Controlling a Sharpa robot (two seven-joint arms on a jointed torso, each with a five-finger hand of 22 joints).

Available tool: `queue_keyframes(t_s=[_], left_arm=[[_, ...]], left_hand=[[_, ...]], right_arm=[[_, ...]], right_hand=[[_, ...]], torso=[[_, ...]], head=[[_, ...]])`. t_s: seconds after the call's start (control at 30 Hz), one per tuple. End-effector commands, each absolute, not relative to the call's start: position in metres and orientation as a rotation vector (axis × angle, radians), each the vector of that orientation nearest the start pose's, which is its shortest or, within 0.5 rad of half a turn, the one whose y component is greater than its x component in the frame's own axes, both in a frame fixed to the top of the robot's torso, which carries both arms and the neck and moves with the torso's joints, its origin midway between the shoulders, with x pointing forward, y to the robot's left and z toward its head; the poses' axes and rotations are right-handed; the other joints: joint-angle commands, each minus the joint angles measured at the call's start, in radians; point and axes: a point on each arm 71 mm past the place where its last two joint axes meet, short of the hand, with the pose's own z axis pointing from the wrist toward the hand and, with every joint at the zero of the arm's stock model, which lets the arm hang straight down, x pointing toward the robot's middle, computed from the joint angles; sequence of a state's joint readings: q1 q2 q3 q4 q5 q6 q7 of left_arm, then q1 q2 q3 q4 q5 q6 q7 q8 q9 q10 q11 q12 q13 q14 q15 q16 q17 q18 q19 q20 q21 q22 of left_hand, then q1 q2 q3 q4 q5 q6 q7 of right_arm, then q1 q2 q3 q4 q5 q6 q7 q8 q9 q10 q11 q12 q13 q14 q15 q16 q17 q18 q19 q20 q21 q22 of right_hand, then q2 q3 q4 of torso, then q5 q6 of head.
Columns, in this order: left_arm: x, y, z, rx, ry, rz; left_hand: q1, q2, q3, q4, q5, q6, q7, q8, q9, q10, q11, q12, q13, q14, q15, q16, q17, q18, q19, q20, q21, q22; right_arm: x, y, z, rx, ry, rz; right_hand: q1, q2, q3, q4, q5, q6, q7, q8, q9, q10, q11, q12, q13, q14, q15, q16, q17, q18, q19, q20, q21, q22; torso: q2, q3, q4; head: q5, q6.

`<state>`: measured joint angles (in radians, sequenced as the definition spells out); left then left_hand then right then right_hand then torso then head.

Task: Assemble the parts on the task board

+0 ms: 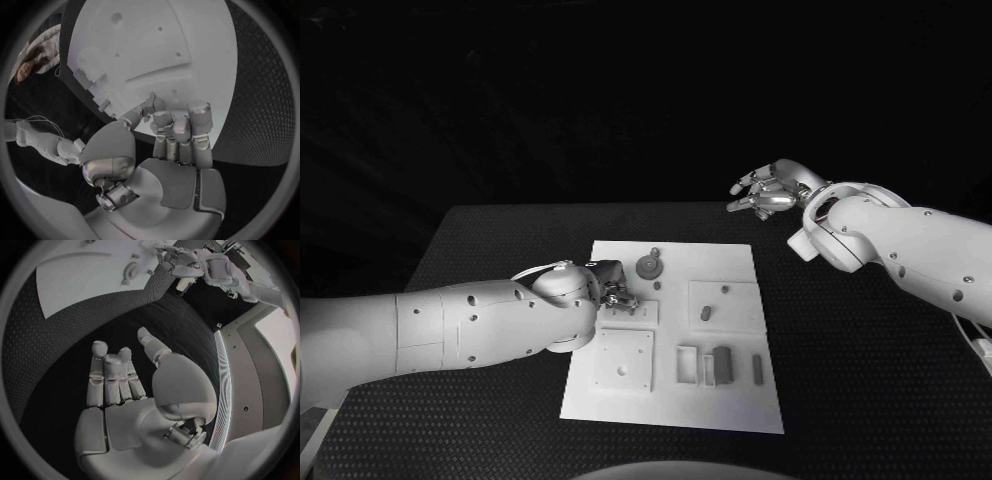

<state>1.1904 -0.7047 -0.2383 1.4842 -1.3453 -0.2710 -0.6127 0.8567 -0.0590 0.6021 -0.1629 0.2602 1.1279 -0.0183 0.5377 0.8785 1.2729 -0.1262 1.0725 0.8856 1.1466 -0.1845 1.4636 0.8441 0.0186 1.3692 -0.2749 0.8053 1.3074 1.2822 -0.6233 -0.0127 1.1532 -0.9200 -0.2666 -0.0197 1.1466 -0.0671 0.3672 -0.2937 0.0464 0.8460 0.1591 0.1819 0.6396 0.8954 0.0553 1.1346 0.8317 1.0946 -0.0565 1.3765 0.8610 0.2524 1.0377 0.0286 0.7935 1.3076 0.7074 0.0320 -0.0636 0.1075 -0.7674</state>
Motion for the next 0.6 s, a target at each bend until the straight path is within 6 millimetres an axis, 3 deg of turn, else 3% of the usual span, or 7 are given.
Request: queue_keyframes(t_s=[0.03,0.6], left_arm=[[0.4604,0.1751,-0.274,-0.098,2.026,-0.254],[0.4608,0.1738,-0.2767,-0.076,2.056,-0.239]], left_hand=[[0.053,0.059,0.027,-0.02,0.007,0.026,-0.006,0.005,0.02,-0.001,-0.006,0.006,0.001,0.031,-0.048,0.006,0.002,0.073,0.011,-0.005,0.004,0.02],[0.052,0.061,0.028,-0.02,0.007,0.025,-0.006,0.007,0.02,-0.001,-0.006,0.005,0.001,0.031,-0.049,0.006,0.002,0.074,0.011,-0.005,0.005,0.02]], right_arm=[[0.5671,-0.2013,-0.1597,0.354,1.694,0.839],[0.5667,-0.2002,-0.1613,0.354,1.699,0.84]], right_hand=[[-0.003,0.009,-0.004,0.0,0.002,-0.001,0.005,-0.002,0.0,-0.006,-0.004,0.004,-0.001,-0.01,0.0,0.005,-0.001,0.009,0.0,0.005,-0.005,0.007],[-0.004,0.009,-0.004,0.0,0.002,-0.001,0.005,-0.002,0.0,-0.006,-0.004,0.004,-0.002,-0.009,0.0,0.005,-0.002,0.009,0.0,0.005,-0.005,0.007]], torso=[[0.0,-0.0001,-0.0002],[0.0,-0.0003,0.0002]], head=[[0.001,-0.001],[0.001,-0.004]])
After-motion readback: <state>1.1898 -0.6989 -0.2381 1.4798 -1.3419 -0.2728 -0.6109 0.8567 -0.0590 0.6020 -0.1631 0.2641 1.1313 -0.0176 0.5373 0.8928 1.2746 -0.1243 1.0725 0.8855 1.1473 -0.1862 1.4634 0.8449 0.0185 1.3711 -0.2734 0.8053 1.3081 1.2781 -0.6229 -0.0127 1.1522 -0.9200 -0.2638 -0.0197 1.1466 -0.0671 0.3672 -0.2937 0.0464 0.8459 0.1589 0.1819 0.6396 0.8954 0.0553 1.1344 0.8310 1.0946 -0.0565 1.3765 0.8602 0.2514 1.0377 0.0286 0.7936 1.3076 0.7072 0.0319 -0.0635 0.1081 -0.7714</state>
